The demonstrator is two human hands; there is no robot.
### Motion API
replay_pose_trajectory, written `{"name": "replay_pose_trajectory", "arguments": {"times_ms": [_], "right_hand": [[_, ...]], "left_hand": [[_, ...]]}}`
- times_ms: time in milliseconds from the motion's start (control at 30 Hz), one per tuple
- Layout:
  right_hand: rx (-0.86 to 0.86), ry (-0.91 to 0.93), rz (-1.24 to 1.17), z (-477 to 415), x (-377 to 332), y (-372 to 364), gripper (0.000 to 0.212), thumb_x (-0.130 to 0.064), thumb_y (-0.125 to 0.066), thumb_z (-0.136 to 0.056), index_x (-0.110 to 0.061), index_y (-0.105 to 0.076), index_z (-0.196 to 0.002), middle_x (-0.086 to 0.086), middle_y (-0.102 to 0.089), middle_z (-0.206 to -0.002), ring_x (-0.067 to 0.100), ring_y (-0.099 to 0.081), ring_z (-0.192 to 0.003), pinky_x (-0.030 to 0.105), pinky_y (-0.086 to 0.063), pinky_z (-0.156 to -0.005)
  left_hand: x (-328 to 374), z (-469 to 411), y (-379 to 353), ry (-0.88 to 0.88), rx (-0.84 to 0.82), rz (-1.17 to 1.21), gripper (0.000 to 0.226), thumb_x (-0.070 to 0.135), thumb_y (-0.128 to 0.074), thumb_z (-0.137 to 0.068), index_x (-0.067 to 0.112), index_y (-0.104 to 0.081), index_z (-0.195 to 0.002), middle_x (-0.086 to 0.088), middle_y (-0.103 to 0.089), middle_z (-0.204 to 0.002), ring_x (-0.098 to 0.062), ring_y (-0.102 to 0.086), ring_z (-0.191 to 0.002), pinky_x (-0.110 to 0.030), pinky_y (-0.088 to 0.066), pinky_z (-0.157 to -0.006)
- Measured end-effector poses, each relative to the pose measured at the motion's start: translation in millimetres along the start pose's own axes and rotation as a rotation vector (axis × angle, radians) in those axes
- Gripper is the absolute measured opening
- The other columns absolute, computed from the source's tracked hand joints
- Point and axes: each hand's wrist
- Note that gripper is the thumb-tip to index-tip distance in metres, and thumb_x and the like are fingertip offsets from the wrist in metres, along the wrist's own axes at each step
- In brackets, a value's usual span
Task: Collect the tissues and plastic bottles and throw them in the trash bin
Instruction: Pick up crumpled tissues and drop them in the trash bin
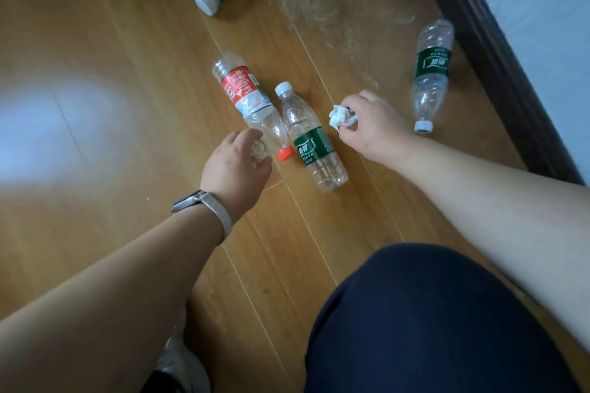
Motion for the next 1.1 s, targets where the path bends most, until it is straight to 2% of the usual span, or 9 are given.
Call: {"name": "replay_pose_trajectory", "arguments": {"times_ms": [167, 300, 433, 600, 767, 933, 1000, 1100], "right_hand": [[0.041, -0.043, -0.099, 49.5, -64.3, 70.0, 0.026, -0.029, -0.059, -0.088, -0.020, -0.058, -0.112, -0.002, -0.054, -0.110, 0.021, -0.054, -0.093, 0.037, -0.048, -0.074], [0.062, -0.072, -0.158, 99.8, -118.4, 133.5, 0.026, -0.030, -0.059, -0.087, -0.023, -0.058, -0.112, -0.007, -0.052, -0.107, 0.019, -0.053, -0.095, 0.032, -0.043, -0.068], [0.100, -0.076, -0.191, 141.1, -168.4, 208.2, 0.026, -0.030, -0.061, -0.085, -0.021, -0.059, -0.110, -0.005, -0.055, -0.107, 0.021, -0.054, -0.094, 0.036, -0.048, -0.071], [0.163, -0.048, -0.300, 191.6, -221.3, 311.2, 0.023, -0.025, -0.064, -0.083, -0.018, -0.061, -0.104, -0.004, -0.053, -0.100, 0.023, -0.053, -0.089, 0.035, -0.045, -0.069], [0.272, 0.021, -0.322, 237.3, -257.7, 417.2, 0.019, -0.022, -0.066, -0.081, -0.015, -0.062, -0.098, -0.002, -0.056, -0.098, 0.021, -0.054, -0.083, 0.035, -0.044, -0.065], [0.372, 0.136, -0.338, 281.4, -273.6, 510.4, 0.019, -0.025, -0.065, -0.082, -0.015, -0.060, -0.098, -0.002, -0.056, -0.098, 0.019, -0.053, -0.084, 0.043, -0.050, -0.065], [0.410, 0.170, -0.332, 300.5, -276.3, 541.0, 0.020, -0.025, -0.066, -0.083, -0.016, -0.060, -0.099, -0.003, -0.056, -0.098, 0.019, -0.054, -0.084, 0.044, -0.050, -0.064], [0.445, 0.229, -0.295, 330.3, -280.0, 580.6, 0.021, -0.026, -0.067, -0.083, -0.015, -0.060, -0.100, -0.003, -0.057, -0.097, 0.019, -0.054, -0.083, 0.043, -0.050, -0.063]], "left_hand": [[42.0, 33.5, 84.5, -0.029, 0.001, 0.036, 0.037, 0.027, -0.067, -0.087, 0.018, -0.061, -0.122, -0.002, -0.063, -0.113, -0.024, -0.061, -0.092, -0.026, -0.039, -0.072], [77.2, 76.9, 169.2, -0.128, -0.032, 0.085, 0.037, 0.023, -0.071, -0.085, 0.017, -0.063, -0.120, 0.001, -0.062, -0.108, -0.017, -0.059, -0.085, -0.026, -0.045, -0.069], [114.6, 106.8, 256.8, -0.120, -0.007, 0.084, 0.043, 0.020, -0.071, -0.083, 0.017, -0.059, -0.125, -0.001, -0.061, -0.112, -0.024, -0.062, -0.090, -0.033, -0.052, -0.074], [176.4, 138.7, 361.3, -0.072, 0.023, 0.132, 0.045, 0.019, -0.071, -0.084, 0.017, -0.058, -0.127, -0.002, -0.061, -0.119, -0.024, -0.061, -0.099, -0.037, -0.053, -0.083], [248.8, 168.6, 450.2, -0.082, 0.085, 0.145, 0.043, 0.022, -0.070, -0.086, 0.018, -0.057, -0.128, 0.000, -0.061, -0.122, -0.020, -0.059, -0.103, -0.025, -0.043, -0.083], [309.8, 200.0, 515.7, -0.132, 0.162, 0.204, 0.044, 0.030, -0.073, -0.084, 0.027, -0.055, -0.124, 0.006, -0.063, -0.119, -0.018, -0.062, -0.098, -0.033, -0.053, -0.085], [331.2, 212.0, 535.3, -0.147, 0.188, 0.228, 0.041, 0.030, -0.074, -0.083, 0.026, -0.057, -0.120, 0.009, -0.062, -0.114, -0.014, -0.060, -0.094, -0.028, -0.052, -0.084], [362.4, 230.3, 563.6, -0.190, 0.224, 0.218, 0.032, 0.026, -0.076, -0.083, 0.022, -0.061, -0.111, 0.011, -0.058, -0.106, -0.004, -0.051, -0.085, -0.007, -0.040, -0.075]]}}
Point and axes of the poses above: each hand's wrist, its own z-axis away from the middle knuckle, its own y-axis out of the back of the hand, x = y × z
